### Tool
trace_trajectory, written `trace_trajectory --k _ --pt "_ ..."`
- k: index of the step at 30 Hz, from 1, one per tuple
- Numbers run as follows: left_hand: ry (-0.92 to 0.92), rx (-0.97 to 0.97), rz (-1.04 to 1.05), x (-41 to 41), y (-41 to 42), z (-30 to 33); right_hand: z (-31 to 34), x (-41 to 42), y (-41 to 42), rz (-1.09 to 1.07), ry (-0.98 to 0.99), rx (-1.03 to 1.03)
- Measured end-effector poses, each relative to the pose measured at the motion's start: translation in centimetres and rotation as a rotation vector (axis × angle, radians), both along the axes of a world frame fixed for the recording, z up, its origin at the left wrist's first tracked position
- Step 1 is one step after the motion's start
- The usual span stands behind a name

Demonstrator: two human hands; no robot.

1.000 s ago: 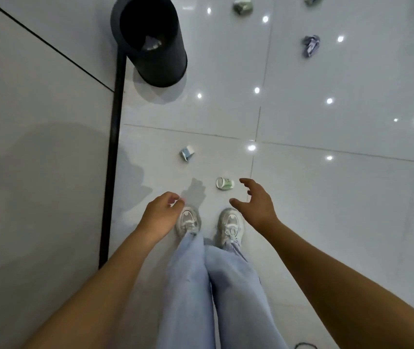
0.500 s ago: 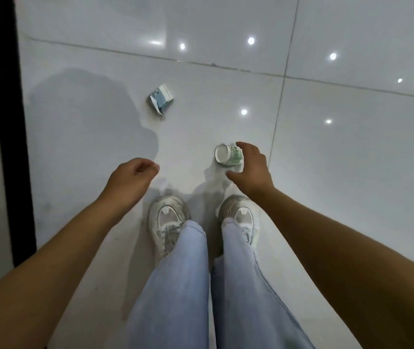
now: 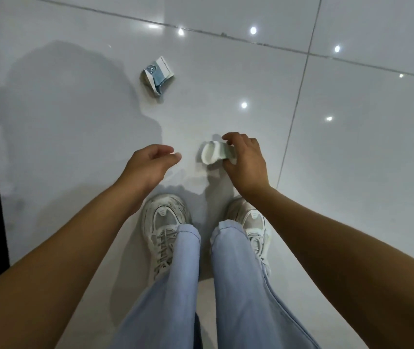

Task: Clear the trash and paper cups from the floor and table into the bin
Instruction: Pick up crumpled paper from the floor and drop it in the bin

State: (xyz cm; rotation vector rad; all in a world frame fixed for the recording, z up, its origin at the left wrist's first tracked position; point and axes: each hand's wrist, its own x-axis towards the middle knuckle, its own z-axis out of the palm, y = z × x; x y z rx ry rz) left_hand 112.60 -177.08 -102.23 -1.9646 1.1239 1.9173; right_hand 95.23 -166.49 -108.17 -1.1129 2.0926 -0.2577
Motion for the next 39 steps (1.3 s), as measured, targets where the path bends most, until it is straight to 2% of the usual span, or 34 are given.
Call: trace_trajectory --k 4,8,13,17,22,27,32,39 --pt "0.116 0.026 0.037 -1.1 -0.4 2.0 4.0 2.4 -2.1 0.031 -0.130 -0.221" --pt "0.140 0.007 0.098 -1.5 -1.1 4.2 7.9 4.5 -4.1 0.047 -0.186 -0.333" --pt "0.198 0.021 0.208 -0.1 -2.2 6.6 11.0 5.7 -6.2 0.034 -0.273 -0.314" --pt "0.027 -0.101 0.325 1.6 -3.0 6.9 11.4 5.9 -7.2 0.082 -0.263 -0.227" --pt "-0.050 -0.173 0.474 3.5 -4.7 5.4 8.9 5.4 -9.5 0.044 -0.225 -0.139" --pt "-0.076 -0.245 0.461 4.7 -6.6 2.0 3.1 5.1 -14.7 0.048 -0.128 -0.066" --pt "-0.111 -0.283 0.456 4.7 -7.9 -1.7 -1.7 5.3 -18.8 0.160 -0.126 0.040" --pt "-0.155 -0.280 0.437 3.9 -8.0 -3.8 -3.6 4.9 -18.3 0.186 -0.099 -0.059"
